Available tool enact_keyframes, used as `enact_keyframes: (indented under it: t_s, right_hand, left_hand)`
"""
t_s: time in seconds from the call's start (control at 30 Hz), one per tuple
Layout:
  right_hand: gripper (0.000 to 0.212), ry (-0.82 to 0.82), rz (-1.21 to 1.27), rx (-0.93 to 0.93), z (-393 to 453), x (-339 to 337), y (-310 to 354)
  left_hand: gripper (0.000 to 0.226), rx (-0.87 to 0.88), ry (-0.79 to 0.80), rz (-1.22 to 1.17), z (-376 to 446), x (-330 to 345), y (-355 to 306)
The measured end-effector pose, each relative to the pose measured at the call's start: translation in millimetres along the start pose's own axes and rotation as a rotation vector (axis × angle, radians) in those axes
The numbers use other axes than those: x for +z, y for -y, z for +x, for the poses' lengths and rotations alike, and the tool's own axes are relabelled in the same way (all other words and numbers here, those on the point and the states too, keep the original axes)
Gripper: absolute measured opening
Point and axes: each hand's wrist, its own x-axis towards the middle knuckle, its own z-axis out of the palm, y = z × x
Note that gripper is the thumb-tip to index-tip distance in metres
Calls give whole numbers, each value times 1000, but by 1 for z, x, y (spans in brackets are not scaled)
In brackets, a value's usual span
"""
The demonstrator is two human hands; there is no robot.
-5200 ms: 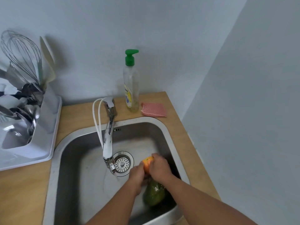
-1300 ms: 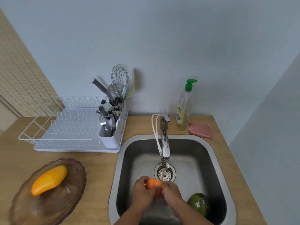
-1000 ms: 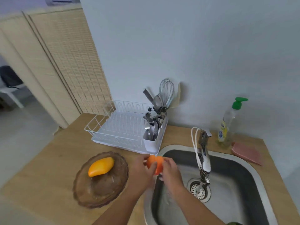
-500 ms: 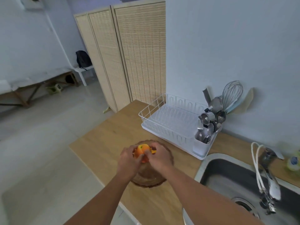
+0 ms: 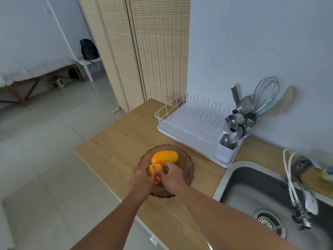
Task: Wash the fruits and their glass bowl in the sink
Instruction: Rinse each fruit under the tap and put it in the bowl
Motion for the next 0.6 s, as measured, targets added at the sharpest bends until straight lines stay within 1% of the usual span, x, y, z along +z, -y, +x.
enact_keyframes:
  t_s: [0.1, 0.17, 0.23, 0.33, 0.4, 0.5, 0.6]
  right_hand:
    - [27, -6, 22, -7, -2, -6, -1]
    - [35, -31, 71, 14, -5, -18, -3]
    - [36, -97, 92, 3, -6, -36, -9]
    - [29, -214, 159, 18, -15, -73, -28]
    - [28, -287, 142, 50, -27, -102, -50]
    - [29, -358, 111, 139, -59, -143, -98]
    - [29, -384, 90, 305, -107, -176, -157]
  left_hand:
    - [43, 13, -20, 17, 0, -2, -10]
    - [44, 42, -49, -19, 1, -3, -24]
    - [43, 114, -53, -39, 1, 1, -42]
    - [37, 243, 0, -79, -6, 18, -83]
    - [32, 347, 32, -129, -17, 34, -114]
    - [31, 487, 127, -86, -37, 70, -153]
    - [29, 513, 321, -102, -66, 112, -183]
